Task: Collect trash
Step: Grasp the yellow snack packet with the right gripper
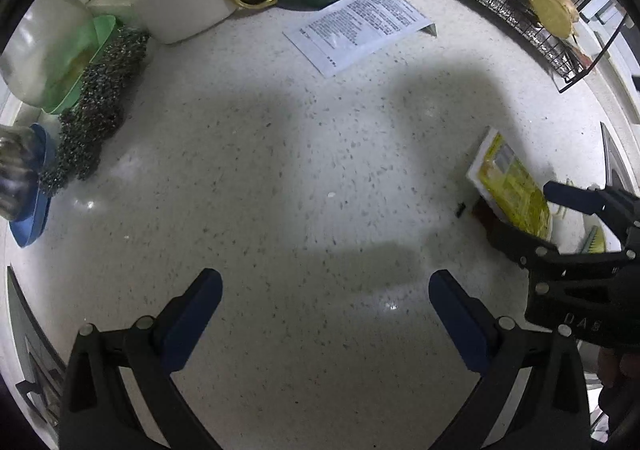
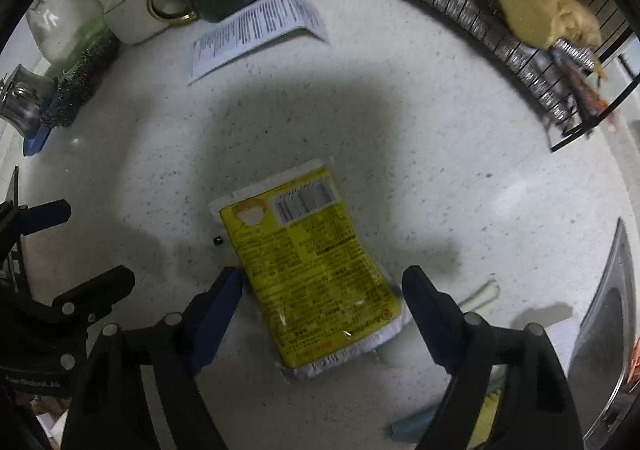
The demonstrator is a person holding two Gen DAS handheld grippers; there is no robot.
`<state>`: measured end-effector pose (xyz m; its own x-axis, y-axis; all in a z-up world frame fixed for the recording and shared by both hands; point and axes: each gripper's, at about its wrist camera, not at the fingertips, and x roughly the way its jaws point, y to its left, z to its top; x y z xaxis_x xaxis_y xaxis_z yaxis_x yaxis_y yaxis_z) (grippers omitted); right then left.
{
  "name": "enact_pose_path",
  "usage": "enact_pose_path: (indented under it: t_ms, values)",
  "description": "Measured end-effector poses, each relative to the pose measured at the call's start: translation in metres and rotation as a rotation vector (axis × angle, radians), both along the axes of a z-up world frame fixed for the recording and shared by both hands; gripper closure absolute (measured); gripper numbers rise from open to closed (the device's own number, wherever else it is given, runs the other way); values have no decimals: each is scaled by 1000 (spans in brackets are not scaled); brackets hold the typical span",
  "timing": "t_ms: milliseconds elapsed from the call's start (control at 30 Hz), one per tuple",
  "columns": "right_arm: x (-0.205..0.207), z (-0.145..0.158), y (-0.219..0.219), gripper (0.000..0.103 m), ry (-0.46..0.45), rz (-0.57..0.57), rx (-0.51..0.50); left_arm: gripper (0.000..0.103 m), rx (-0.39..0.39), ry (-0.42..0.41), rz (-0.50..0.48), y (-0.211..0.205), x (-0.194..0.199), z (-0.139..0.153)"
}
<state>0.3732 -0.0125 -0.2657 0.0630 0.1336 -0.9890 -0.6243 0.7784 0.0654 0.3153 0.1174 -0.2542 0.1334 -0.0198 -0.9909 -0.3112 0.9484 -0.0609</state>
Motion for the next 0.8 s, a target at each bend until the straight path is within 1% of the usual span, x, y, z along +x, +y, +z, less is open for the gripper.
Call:
enact_pose_path:
  t_ms: [67,100,133,233,400,533,600,700,800]
  values:
    - [0,1,1,26,-5,0,1,1,-16,0,-2,2,2,-1]
    - [1,2,1,29,-5,-6,7,1,-20,-1,-7,3,4,-2]
    - [1,3,1,39,-8,-11,15,1,-20,0,-13,3,6,-3]
    - [5,8,-3,45,5,-39,39,1,-25,-2,-46,4,15,-3]
    - [9,13,-13,50,34,-108,80,1,-37,-29,-117,-3,28,5]
    - [8,19,-23,51,62,-154,122,1,-54,-42,-131,-12,35,8]
    - [13,24,-29,52,38,-165,115,1,-69,-47,-143,-21,39,8]
    - [9,38,-39,53,3,-192,126,1,-63,-56,-174,-39,42,13]
    - [-13,57,-54,53,-47,-234,133,1,-65,-68,-201,-52,42,22]
